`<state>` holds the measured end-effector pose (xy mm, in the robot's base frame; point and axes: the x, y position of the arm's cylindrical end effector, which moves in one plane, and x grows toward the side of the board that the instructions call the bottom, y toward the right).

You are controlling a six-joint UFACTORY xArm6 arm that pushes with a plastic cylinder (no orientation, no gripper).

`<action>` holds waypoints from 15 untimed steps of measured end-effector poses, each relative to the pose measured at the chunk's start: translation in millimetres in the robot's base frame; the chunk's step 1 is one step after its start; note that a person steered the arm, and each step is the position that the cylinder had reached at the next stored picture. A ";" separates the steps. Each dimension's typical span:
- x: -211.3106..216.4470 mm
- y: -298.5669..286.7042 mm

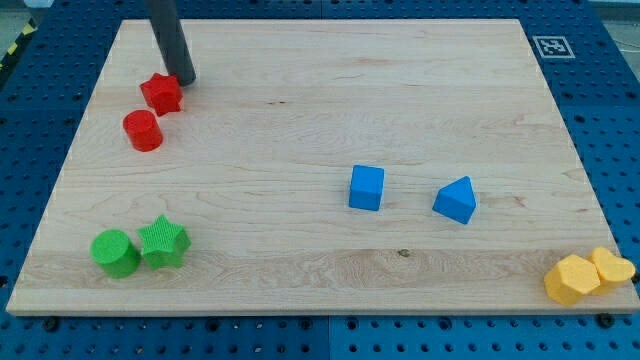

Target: Push the red star into the red circle

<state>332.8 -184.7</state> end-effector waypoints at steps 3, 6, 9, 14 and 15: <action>32.4 -0.2; 27.2 36.7; 33.0 94.2; 101.8 149.5; 111.6 107.2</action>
<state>444.4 -77.5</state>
